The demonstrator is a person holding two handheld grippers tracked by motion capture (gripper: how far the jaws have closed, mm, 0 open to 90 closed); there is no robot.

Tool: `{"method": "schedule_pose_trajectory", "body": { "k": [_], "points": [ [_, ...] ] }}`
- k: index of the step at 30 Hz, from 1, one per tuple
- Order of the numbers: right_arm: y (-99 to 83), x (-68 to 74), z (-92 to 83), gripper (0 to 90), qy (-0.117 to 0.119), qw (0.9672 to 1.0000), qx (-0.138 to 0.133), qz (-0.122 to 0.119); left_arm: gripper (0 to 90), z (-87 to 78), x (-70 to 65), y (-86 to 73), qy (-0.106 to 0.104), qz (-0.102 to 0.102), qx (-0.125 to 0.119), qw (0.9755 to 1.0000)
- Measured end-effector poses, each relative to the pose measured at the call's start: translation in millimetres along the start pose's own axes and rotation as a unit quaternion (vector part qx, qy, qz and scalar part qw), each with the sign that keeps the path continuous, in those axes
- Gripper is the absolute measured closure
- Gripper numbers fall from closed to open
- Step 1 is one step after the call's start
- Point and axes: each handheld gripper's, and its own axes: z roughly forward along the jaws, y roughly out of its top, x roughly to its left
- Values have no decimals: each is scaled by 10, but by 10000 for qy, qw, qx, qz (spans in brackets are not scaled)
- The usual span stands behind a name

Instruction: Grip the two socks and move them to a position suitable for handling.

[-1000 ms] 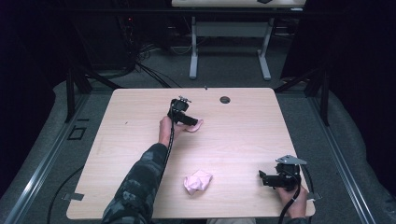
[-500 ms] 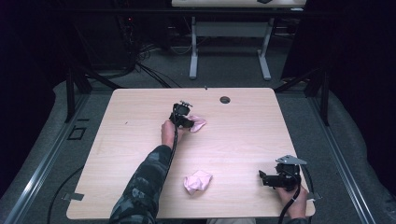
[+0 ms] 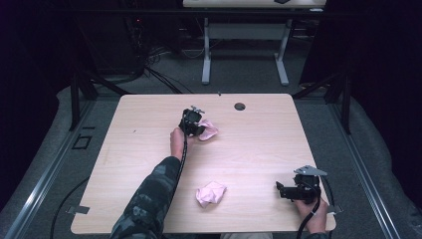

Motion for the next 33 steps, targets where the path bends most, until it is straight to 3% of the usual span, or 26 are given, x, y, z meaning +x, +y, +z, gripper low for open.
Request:
{"method": "schedule_pose_trajectory", "body": {
  "k": [4,5,6,10,15,18,23,28,30,32,33],
  "points": [
    [1,1,-3,39,1,10000,16,9,804,-266,-32,2,-105,56,-151,9998],
    [1,1,-3,39,1,10000,16,9,804,-266,-32,2,-105,56,-151,9998],
    [2,1,-4,39,-6,10000,21,10,804,-421,-86,-9,-193,124,-201,9995],
    [1,5,0,39,0,10000,-9,39,803,-664,-255,-74,-334,276,-252,9987],
    [1,5,1,40,-2,10000,-23,36,801,-858,-554,-277,-605,506,-128,9968],
    [2,5,-1,40,0,10000,-5,37,800,-864,-713,-434,-626,632,16,9960],
    [2,6,-1,40,-4,10000,-7,41,796,-704,-850,-696,-731,457,344,9957],
    [1,6,0,41,0,10000,-15,41,791,-610,-960,-809,-769,512,511,9944],
    [1,6,0,41,-3,10000,-16,40,780,-598,-1008,-827,-696,628,532,9942],
    [1,7,-1,41,-6,10000,-13,44,725,-591,-1016,-829,-680,665,568,9938],
    [1,7,-1,41,-7,10000,-11,43,651,-597,-1012,-827,-644,643,570,9942]
  ]
}}
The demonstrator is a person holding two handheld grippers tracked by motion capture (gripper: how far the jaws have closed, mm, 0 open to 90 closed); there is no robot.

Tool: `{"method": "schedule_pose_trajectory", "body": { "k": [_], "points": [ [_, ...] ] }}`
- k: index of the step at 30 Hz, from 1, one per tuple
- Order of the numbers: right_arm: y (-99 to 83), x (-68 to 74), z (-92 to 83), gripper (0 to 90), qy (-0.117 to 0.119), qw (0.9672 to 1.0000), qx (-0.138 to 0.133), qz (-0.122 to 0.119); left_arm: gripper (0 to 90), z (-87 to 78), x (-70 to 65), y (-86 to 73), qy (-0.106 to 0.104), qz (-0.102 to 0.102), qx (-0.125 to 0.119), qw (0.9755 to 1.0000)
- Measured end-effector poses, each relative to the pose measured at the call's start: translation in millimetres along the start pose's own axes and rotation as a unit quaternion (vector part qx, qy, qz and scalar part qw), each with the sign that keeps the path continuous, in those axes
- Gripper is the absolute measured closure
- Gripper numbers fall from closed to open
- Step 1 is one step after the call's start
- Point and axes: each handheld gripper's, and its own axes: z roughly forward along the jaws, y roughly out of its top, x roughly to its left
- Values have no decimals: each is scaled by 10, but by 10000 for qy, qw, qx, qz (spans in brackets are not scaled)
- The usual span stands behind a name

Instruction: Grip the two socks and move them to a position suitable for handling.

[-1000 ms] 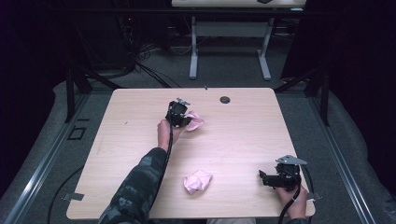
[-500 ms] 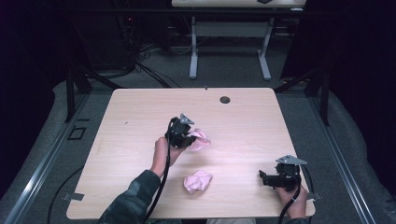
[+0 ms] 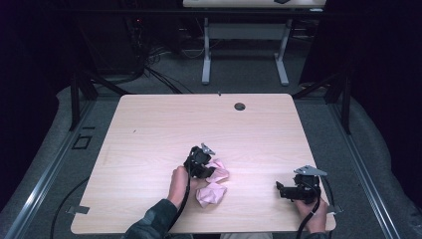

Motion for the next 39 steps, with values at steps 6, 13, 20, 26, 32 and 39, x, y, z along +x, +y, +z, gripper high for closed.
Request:
{"method": "schedule_pose_trajectory", "body": {
  "k": [6,13,20,26,32,39],
  "points": [
    [2,-2,-9,64,61,10000,-5,-23,331,-225,92,-23,132,-142,-250,9995],
    [54,127,-117,75,514,9985,-134,-114,178,-637,173,-224,231,-267,-528,9980],
    [246,707,-374,142,1341,9864,-497,-807,75,-821,128,-575,339,-531,-745,9952],
    [327,1227,-414,261,1774,9723,-440,-1458,65,-840,52,-874,105,-788,-755,9940],
    [330,1621,-325,338,1988,9602,-340,-1931,161,-853,-176,-1053,-184,-634,-707,9953],
    [358,1916,-163,316,2080,9504,-156,-2308,349,-775,-410,-1119,-625,-502,-684,9944]
  ]
}}
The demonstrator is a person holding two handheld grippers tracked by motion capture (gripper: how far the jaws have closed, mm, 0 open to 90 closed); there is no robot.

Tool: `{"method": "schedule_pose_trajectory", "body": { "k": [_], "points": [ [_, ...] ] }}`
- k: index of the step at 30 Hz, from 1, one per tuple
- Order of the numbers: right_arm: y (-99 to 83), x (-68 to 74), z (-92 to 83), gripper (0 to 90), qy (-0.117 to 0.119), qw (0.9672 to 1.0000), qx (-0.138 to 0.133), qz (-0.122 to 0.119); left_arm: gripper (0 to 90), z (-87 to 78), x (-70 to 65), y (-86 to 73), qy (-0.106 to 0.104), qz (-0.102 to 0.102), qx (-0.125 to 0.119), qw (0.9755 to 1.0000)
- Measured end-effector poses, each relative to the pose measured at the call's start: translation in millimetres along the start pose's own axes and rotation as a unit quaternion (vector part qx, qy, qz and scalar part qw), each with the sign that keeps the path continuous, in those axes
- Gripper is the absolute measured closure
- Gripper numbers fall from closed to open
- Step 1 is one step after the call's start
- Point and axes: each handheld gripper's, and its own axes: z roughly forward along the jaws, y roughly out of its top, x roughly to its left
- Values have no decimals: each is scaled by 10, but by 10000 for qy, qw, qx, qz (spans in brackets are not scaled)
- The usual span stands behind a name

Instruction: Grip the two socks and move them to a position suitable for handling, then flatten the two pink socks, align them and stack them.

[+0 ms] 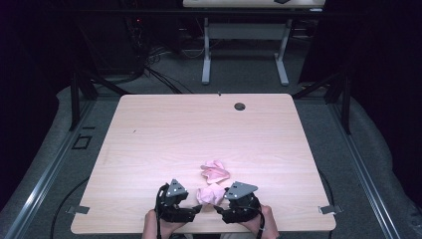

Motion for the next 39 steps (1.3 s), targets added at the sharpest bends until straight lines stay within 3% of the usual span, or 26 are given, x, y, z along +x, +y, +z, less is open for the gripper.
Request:
{"method": "schedule_pose_trajectory", "body": {
  "k": [5,9,16,22,26,29,32,34,36,37,39],
  "points": [
    [22,-8,146,428,46,9998,191,-75,447,160,-78,-23,4,64,131,9999],
    [13,-22,220,596,89,9993,347,-63,559,236,-66,-8,54,4,71,10000],
    [-22,-53,244,813,191,9992,336,77,858,312,-59,-8,79,78,-24,9999],
    [-28,-114,84,859,242,9993,150,261,884,225,-31,23,38,145,-123,9998],
    [-17,-194,-150,862,302,9984,23,485,884,61,20,59,-60,116,-267,9996],
    [-11,-262,-320,862,357,9969,12,702,883,-52,56,96,-208,135,-229,9994],
    [2,-334,-458,863,488,9946,143,905,883,-102,70,133,-396,153,-129,9990],
    [16,-371,-523,863,553,9918,276,1120,882,-104,65,155,-447,279,31,9986],
    [17,-444,-539,862,774,9854,494,1432,881,-52,73,163,-440,311,194,9984],
    [14,-470,-525,861,816,9835,552,1518,879,-12,95,168,-515,364,370,9973],
    [-23,-561,-416,852,817,9783,755,1748,871,73,115,161,-470,381,526,9968]
  ]
}}
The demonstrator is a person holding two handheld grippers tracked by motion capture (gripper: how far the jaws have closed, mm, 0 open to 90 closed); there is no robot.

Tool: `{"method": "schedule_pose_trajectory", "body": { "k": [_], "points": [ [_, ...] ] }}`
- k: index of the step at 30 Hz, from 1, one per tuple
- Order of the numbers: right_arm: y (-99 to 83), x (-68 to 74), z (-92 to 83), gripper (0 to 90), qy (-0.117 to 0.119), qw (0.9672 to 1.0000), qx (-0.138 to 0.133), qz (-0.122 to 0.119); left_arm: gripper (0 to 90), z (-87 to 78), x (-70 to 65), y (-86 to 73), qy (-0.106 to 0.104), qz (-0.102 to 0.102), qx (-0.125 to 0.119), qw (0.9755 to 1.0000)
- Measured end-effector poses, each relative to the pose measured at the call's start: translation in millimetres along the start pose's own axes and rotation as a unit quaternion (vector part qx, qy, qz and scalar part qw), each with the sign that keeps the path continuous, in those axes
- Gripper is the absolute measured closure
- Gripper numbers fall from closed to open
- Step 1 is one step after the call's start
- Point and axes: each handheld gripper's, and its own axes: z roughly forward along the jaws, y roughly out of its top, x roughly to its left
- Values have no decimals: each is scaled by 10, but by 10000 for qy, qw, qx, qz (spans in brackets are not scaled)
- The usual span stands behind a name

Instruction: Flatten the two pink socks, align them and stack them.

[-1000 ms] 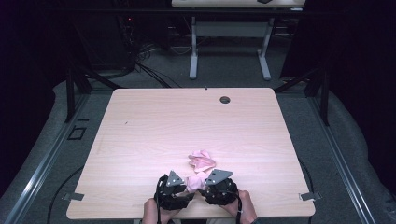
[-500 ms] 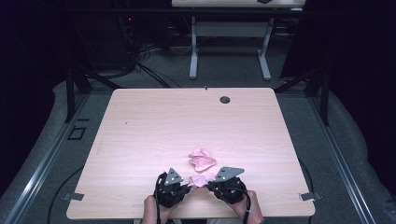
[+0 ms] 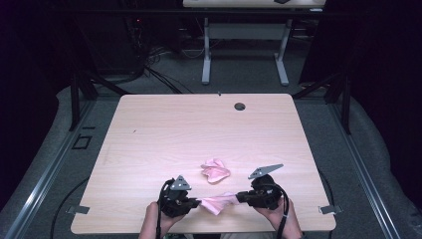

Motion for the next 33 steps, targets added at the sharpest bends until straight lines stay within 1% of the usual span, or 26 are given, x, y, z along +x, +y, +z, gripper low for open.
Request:
{"method": "schedule_pose_trajectory", "body": {
  "k": [1,2,3,4,5,6,8,9,10,11,12,15,18,19,20,21,22,24,25,26,27,28,29,30,31,33],
  "points": [
    [3,-36,40,843,19,10000,51,84,856,35,23,0,26,27,101,9999],
    [3,-72,94,815,-34,9998,88,155,817,62,46,-3,34,-12,156,9999],
    [4,-105,140,785,-139,9996,156,180,770,72,61,-8,64,-67,156,9998],
    [0,-135,179,777,-137,9995,155,234,762,69,68,-15,36,-80,118,9999],
    [-7,-157,204,747,-130,9995,117,262,727,54,70,-19,70,-98,103,9999],
    [-5,-172,212,693,-123,9994,118,304,651,38,70,-22,114,-148,104,9998],
    [-10,-177,201,665,-201,9995,22,248,579,-4,69,-40,180,-241,43,9995],
    [-12,-189,191,643,-191,9995,35,246,531,-25,71,-51,201,-289,22,9994],
    [-18,-204,182,618,-166,9996,-3,249,517,-50,77,-61,166,-327,20,9993],
    [-20,-217,165,618,-181,9995,4,265,507,-67,79,-71,178,-388,-30,9991],
    [-22,-224,148,616,-192,9994,-44,280,484,-91,84,-77,163,-414,-41,9990],
    [-21,-216,95,599,-176,9993,-193,257,464,-151,57,-74,190,-423,-96,9989],
    [-36,-154,46,599,-176,9991,-382,58,463,-183,-51,-66,255,-322,-234,9989],
    [-42,-130,37,596,-186,9989,-432,-26,461,-184,-92,-59,307,-250,-221,9990],
    [-45,-117,36,593,-183,9987,-469,-105,460,-180,-129,-53,294,-195,-214,9991],
    [-43,-110,58,582,-123,9986,-497,-113,460,-170,-168,-49,267,-165,-215,9993],
    [-35,-112,84,578,-122,9990,-415,-151,460,-146,-211,-44,297,-99,-240,9992],
    [-20,-113,171,566,-100,9992,-322,-199,468,-69,-269,-34,338,-18,-111,9994],
    [-11,-119,226,560,-66,9994,-267,-217,471,-16,-283,-35,409,27,-31,9992],
    [-1,-120,280,565,-105,9995,-185,-235,490,33,-288,-39,455,69,39,9989],
    [5,-113,329,581,-164,9994,-138,-286,513,74,-278,-45,451,97,93,9989],
    [8,-108,373,596,-187,9993,-66,-312,558,112,-267,-52,490,102,100,9987],
    [9,-108,413,628,-235,9992,-5,-324,598,141,-253,-55,513,106,142,9985],
    [6,-114,451,657,-276,9990,34,-347,647,158,-230,-57,459,127,162,9987],
    [0,-119,489,701,-261,9991,49,-318,686,175,-212,-58,470,121,154,9987],
    [-17,-125,533,789,-302,9991,56,-283,769,200,-177,-50,456,210,206,9985]
  ]
}}
